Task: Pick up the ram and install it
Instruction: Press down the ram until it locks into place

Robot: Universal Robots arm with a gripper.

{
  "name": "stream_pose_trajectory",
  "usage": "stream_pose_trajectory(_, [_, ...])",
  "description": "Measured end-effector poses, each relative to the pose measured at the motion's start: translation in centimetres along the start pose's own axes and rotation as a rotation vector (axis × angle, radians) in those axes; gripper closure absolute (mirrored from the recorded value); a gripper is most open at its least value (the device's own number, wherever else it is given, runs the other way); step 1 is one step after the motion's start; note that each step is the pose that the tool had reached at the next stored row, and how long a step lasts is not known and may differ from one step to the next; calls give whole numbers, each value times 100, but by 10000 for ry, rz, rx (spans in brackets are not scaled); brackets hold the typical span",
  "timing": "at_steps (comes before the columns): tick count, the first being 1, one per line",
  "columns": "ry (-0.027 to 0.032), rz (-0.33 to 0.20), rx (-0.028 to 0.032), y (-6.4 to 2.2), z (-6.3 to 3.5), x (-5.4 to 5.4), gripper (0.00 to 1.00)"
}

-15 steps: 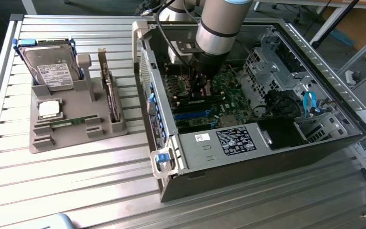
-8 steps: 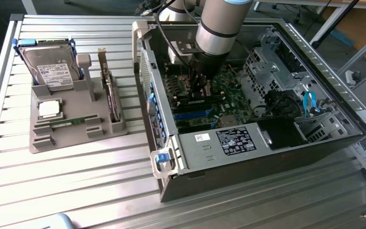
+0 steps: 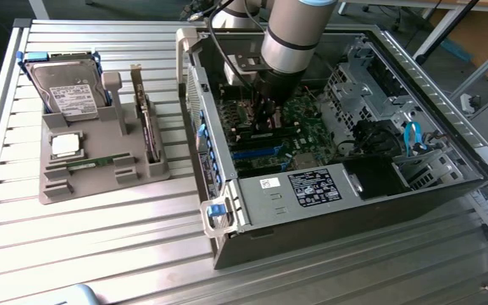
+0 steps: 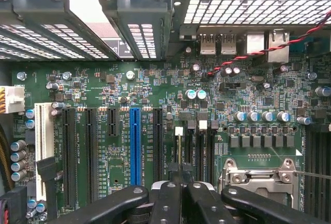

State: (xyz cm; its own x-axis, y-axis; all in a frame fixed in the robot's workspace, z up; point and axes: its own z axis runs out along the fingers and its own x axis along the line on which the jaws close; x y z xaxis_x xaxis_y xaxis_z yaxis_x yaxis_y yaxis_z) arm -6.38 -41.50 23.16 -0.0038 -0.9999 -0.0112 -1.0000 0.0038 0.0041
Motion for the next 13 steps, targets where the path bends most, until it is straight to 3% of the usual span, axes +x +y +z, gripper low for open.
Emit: stream_pose_trajectory(13, [10,1,-8,1,-207,-1,90])
